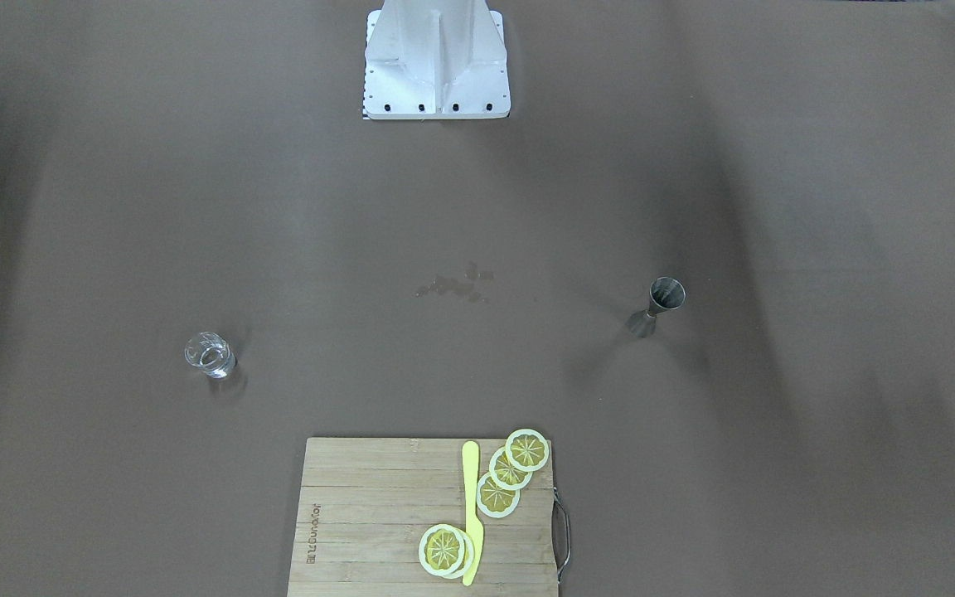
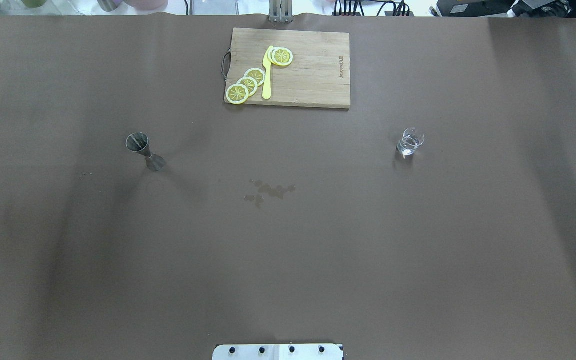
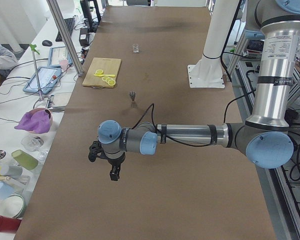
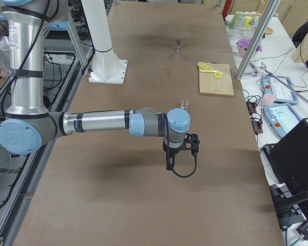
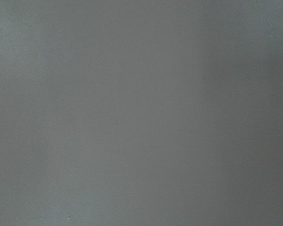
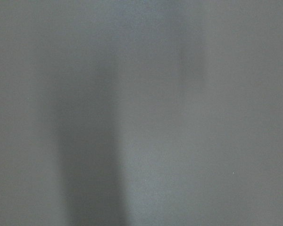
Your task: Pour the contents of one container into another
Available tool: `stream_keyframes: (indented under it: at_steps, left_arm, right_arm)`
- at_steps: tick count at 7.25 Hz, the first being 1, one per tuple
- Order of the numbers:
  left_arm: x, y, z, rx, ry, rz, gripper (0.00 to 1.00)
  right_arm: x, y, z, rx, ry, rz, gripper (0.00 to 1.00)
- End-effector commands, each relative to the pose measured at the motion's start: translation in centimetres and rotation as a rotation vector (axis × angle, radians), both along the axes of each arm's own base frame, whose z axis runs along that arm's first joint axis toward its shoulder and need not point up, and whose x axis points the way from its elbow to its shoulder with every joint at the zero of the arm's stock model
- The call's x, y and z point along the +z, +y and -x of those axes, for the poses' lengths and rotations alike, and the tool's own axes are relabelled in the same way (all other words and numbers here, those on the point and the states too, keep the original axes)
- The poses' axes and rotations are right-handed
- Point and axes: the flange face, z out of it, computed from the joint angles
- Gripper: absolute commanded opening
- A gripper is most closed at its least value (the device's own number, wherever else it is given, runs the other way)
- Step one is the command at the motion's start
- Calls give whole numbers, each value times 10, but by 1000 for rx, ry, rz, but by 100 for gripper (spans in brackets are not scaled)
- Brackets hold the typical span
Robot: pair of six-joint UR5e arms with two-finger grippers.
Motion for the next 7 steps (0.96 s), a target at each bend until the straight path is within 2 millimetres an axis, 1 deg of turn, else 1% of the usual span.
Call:
stream_keyframes:
  at_steps: [1, 7]
  left_arm:
    - [1, 1, 0, 0, 2, 3, 99]
    - [2, 2, 0, 0, 2, 12, 99]
  right_arm:
    - [-1, 1, 0, -4, -1, -5, 100]
    - [1, 2, -1, 5, -17, 7, 100]
